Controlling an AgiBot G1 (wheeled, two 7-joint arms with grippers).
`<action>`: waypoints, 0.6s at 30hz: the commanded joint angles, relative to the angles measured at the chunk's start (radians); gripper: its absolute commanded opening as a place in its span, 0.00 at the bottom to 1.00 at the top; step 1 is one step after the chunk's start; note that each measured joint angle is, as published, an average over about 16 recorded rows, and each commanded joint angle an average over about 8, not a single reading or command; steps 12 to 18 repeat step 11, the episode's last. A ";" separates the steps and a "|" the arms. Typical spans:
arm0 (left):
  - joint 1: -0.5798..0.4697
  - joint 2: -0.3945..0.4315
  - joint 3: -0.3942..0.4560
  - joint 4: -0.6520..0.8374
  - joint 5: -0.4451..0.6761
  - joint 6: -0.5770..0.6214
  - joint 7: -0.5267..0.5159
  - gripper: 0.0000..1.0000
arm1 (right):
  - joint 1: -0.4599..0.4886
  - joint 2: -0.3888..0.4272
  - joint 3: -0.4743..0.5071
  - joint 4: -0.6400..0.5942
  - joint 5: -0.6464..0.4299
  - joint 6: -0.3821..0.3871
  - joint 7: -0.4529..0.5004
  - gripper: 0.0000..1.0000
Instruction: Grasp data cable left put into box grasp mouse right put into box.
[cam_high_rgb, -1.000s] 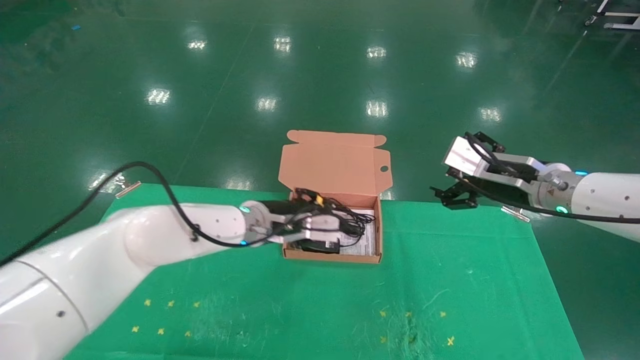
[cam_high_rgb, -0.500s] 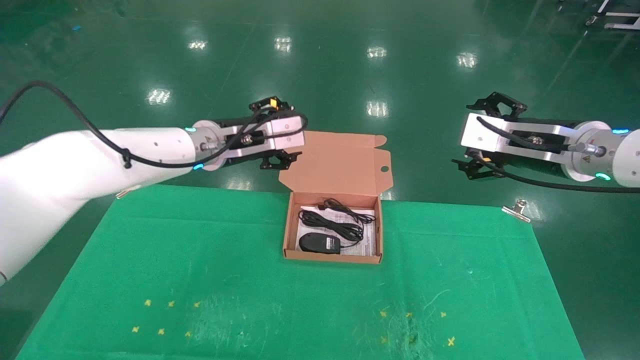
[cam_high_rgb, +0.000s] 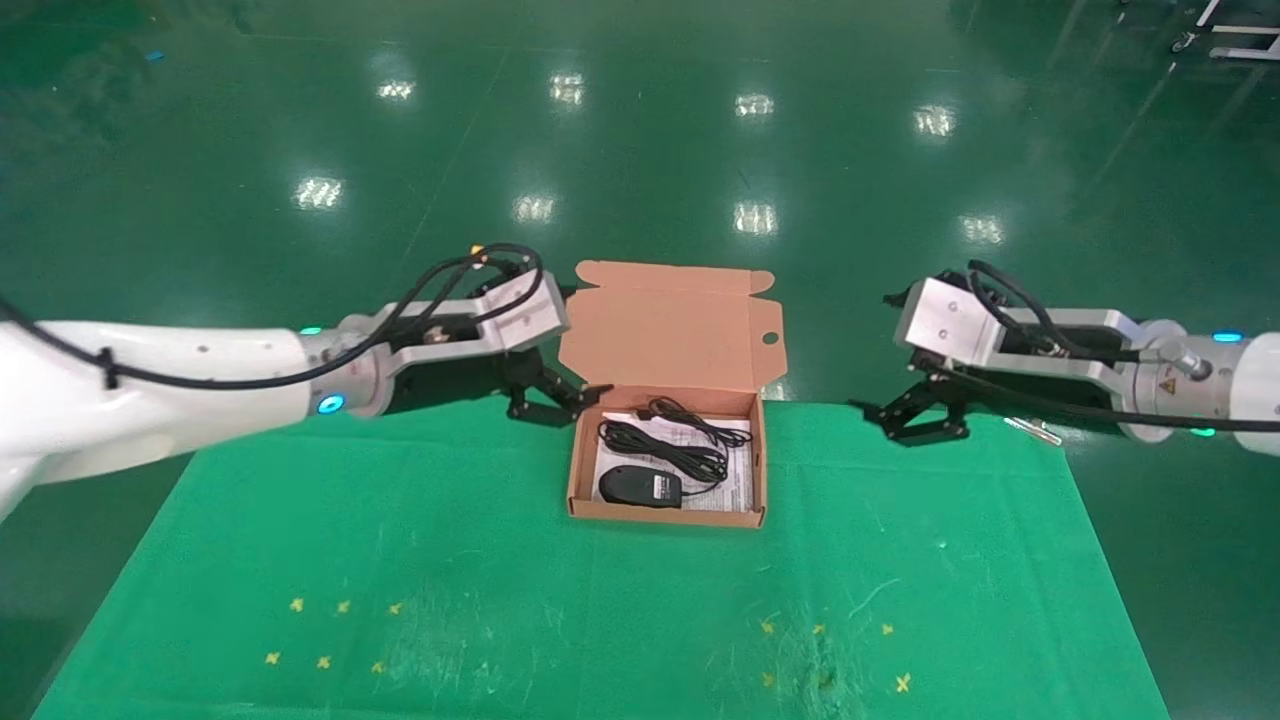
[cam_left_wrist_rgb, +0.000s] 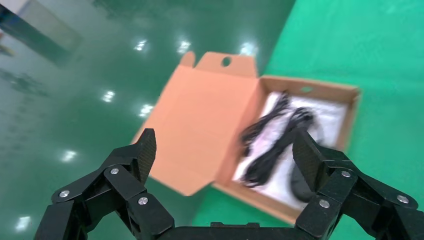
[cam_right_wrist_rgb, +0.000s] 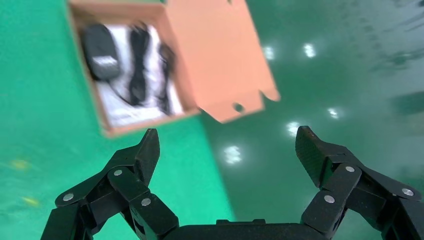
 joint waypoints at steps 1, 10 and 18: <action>0.021 -0.021 -0.029 -0.019 -0.027 0.035 -0.009 1.00 | -0.022 0.004 0.029 0.005 0.034 -0.030 -0.002 1.00; 0.104 -0.102 -0.146 -0.093 -0.135 0.172 -0.045 1.00 | -0.108 0.020 0.143 0.027 0.169 -0.148 -0.011 1.00; 0.109 -0.107 -0.153 -0.097 -0.142 0.180 -0.047 1.00 | -0.114 0.021 0.150 0.028 0.177 -0.155 -0.012 1.00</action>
